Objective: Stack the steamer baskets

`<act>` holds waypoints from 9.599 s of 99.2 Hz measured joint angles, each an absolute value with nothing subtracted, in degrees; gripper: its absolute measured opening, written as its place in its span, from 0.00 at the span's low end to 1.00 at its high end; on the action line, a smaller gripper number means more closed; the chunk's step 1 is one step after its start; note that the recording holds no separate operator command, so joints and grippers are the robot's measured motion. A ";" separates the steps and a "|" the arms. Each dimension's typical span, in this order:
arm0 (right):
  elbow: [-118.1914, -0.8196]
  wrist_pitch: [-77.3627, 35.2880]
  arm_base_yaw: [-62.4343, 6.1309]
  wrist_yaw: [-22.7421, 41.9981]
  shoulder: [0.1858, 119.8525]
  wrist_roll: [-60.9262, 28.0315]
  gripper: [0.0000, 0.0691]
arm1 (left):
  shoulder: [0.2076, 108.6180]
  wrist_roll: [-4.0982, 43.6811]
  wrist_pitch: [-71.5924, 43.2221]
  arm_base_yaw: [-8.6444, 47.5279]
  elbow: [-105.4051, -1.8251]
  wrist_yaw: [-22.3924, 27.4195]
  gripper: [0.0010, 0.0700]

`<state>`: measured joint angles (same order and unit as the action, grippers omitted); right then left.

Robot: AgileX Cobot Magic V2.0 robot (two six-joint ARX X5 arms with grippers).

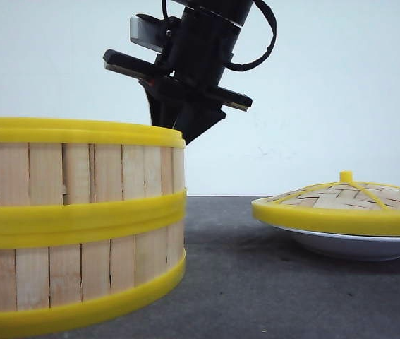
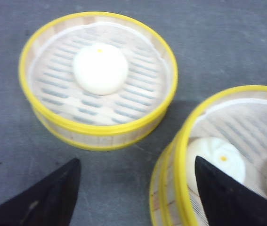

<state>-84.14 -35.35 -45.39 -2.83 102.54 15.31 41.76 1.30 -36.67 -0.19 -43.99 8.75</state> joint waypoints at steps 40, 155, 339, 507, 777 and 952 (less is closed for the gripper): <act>-84.62 -45.45 -42.09 -5.28 83.20 12.14 0.71 | 56.01 2.35 -30.13 -6.59 -50.15 7.88 0.66; -64.14 -63.40 -26.61 1.52 56.38 12.43 0.71 | 98.00 2.85 -21.98 -12.95 -64.64 6.50 0.07; -64.12 -61.84 -26.63 1.52 56.38 10.28 0.71 | 69.10 -4.69 -60.10 5.58 -79.42 18.24 0.03; -64.12 -60.95 -26.63 1.52 56.38 10.28 0.71 | 72.01 -3.42 -54.41 8.32 -69.45 13.52 0.03; -56.97 -27.88 -20.21 -1.54 84.42 4.32 0.08 | 72.01 -1.91 -51.64 8.32 -69.45 13.47 0.37; -104.42 -50.33 -53.93 -10.79 97.91 0.01 0.07 | 53.56 -1.96 -52.58 -3.42 -70.76 -1.10 0.37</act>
